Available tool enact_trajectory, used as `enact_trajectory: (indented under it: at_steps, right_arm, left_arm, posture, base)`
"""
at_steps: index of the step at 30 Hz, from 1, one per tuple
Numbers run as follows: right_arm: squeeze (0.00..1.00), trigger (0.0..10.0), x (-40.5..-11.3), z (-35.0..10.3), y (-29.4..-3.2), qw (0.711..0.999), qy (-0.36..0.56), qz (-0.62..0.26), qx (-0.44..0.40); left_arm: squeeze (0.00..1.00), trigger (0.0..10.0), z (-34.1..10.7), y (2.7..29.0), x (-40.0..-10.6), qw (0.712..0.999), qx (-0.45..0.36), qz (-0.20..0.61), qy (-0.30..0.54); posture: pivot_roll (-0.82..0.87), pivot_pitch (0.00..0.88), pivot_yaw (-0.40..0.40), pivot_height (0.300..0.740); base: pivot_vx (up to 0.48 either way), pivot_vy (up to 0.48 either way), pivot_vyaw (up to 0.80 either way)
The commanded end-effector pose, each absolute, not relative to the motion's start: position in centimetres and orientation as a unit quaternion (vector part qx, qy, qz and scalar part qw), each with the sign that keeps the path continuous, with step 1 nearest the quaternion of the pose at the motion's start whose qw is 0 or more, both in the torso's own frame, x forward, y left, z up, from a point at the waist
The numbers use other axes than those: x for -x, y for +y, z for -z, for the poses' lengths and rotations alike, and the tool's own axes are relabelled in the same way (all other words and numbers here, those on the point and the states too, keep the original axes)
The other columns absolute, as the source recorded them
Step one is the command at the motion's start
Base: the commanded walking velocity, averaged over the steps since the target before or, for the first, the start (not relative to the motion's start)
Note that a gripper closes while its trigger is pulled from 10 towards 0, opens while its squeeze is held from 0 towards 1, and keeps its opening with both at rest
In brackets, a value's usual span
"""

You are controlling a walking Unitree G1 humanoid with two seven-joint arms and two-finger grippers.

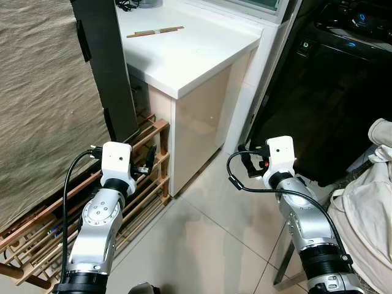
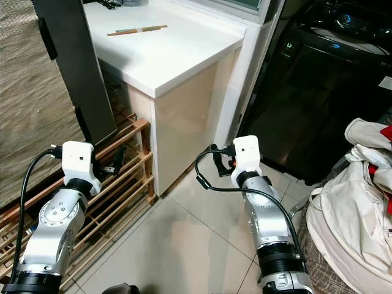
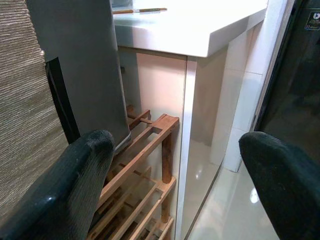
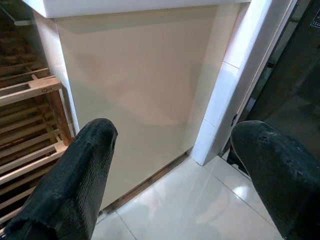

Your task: Clothes washing

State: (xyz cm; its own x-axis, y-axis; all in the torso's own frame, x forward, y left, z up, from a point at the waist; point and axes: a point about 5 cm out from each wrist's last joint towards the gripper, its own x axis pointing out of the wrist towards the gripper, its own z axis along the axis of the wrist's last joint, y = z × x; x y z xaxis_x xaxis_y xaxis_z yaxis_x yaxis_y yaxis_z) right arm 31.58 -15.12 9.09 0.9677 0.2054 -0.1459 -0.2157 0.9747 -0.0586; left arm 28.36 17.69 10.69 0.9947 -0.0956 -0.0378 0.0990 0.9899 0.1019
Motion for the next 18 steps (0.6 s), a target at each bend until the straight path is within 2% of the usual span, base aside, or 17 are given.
enact_trajectory:
  at_steps: [1, 18]
  right_arm:
    - [0.00, 10.0, -31.89, -9.53, -15.34, 0.992, 0.062, -0.103, 0.037]
    - [0.00, 10.0, -31.89, -9.53, -15.34, 0.992, 0.062, -0.103, 0.037]
  left_arm:
    - [0.00, 10.0, -10.82, 17.50, -28.70, 0.997, -0.054, 0.053, 0.019]
    - [0.00, 10.0, -10.82, 17.50, -28.70, 0.997, -0.054, 0.053, 0.019]
  posture:
    - [0.02, 0.000, -0.048, 0.740]
    - [0.02, 0.000, -0.048, 0.740]
  base:
    - [0.000, 0.000, 0.00]
    - [0.000, 0.000, 0.00]
